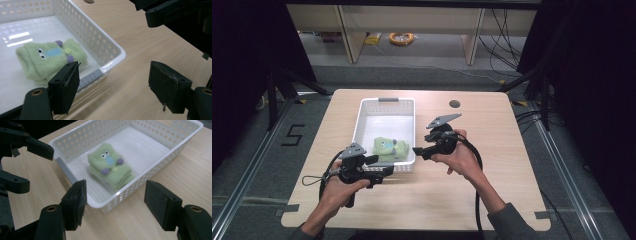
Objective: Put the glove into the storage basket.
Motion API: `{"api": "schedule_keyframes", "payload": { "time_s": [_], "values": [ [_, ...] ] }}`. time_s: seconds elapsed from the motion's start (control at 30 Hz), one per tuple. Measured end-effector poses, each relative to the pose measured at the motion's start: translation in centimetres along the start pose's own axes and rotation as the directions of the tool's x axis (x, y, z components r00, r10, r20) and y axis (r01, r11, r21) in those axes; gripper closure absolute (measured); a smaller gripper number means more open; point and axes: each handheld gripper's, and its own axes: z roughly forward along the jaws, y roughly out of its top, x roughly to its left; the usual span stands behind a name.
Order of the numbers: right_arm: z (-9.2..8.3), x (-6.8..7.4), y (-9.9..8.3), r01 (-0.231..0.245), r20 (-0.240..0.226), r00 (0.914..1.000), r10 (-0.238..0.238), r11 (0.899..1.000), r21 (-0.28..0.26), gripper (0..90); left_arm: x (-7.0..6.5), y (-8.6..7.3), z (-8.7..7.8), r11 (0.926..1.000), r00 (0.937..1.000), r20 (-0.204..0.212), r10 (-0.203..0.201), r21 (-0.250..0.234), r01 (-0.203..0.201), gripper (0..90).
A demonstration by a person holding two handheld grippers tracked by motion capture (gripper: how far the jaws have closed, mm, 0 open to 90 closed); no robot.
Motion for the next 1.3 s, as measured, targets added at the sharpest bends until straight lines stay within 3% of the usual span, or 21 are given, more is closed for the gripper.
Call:
{"api": "schedule_keyframes", "payload": {
  "time_s": [0.17,0.2,0.27,0.47,0.5,0.53,0.6,0.67,0.77,0.8,0.87,0.9,1.23,1.3],
  "values": [
    [-0.6,0.3,-1.3,0.026,-0.008,0.9996,-0.026,1.0,0.005,35.0,-0.3,-0.8,0.0,0.9999,1.0,0.006,0.003,0.015,-0.003,22.0],
    [-0.5,0.4,-1.5,0.018,-0.002,0.9998,-0.018,1.0,-0.022,34.8,-0.4,-0.9,0.0,0.9999,1.0,0.006,0.003,0.014,-0.003,22.0],
    [-1.0,0.4,-1.9,0.034,-0.013,0.9993,-0.034,0.999,-0.007,34.7,-0.7,-1.0,-0.1,0.9998,1.0,0.003,0.007,0.017,-0.007,20.6],
    [-1.6,0.5,-3.2,0.014,0.001,0.9999,-0.014,1.0,-0.02,33.7,-1.2,-1.5,-0.2,0.9999,0.9999,0.001,0.015,0.003,-0.015,14.7],
    [-1.6,0.5,-3.4,0.015,0.005,0.9999,-0.015,1.0,-0.021,33.4,-1.4,-1.6,-0.1,1.0,1.0,0.001,0.001,-0.006,-0.001,14.8],
    [-1.8,0.5,-3.5,0.006,0.009,0.9999,-0.006,1.0,-0.019,33.3,-1.4,-1.8,-0.1,0.9998,0.9998,0.007,0.021,-0.008,-0.021,14.8],
    [-1.8,0.4,-4.1,0.026,0.008,0.9996,-0.026,0.999,-0.036,32.3,-1.7,-2.1,0.0,0.9998,0.9997,0.011,0.022,-0.003,-0.022,14.8],
    [-2.0,0.5,-4.4,0.005,0.01,0.9999,-0.005,1.0,-0.028,32.2,-2.0,-2.4,-0.1,0.9991,0.9991,0.01,0.041,0.01,-0.042,14.8],
    [-1.9,0.4,-4.8,0.022,0.01,0.9997,-0.022,0.999,-0.032,32.1,-2.2,-2.6,0.0,0.9986,0.9985,0.02,0.052,0.008,-0.052,14.8],
    [-2.1,0.5,-5.3,-0.005,0.019,0.9998,0.005,1.0,-0.019,32.1,-2.5,-2.8,-0.1,0.998,0.998,0.011,0.062,0.009,-0.062,14.8],
    [-2.0,0.6,-5.6,-0.014,0.012,0.9998,0.015,1.0,-0.019,31.8,-2.6,-2.9,-0.1,0.998,0.998,0.016,0.062,0.01,-0.062,14.8],
    [-2.0,0.5,-5.7,-0.011,0.016,0.9998,0.012,1.0,-0.025,31.6,-2.8,-3.1,-0.1,0.9964,0.9964,0.014,0.084,0.01,-0.084,14.8],
    [-2.6,0.7,-7.1,0.007,0.009,0.9999,-0.007,0.999,-0.038,30.6,-3.3,-4.1,-0.1,0.9948,0.995,0.019,0.098,0.028,-0.098,14.9],
    [-3.0,0.9,-7.4,-0.016,0.014,0.9998,0.016,0.999,-0.03,30.6,-3.4,-4.3,0.0,0.9945,0.9947,0.02,0.101,0.024,-0.102,14.9]
  ]
}}
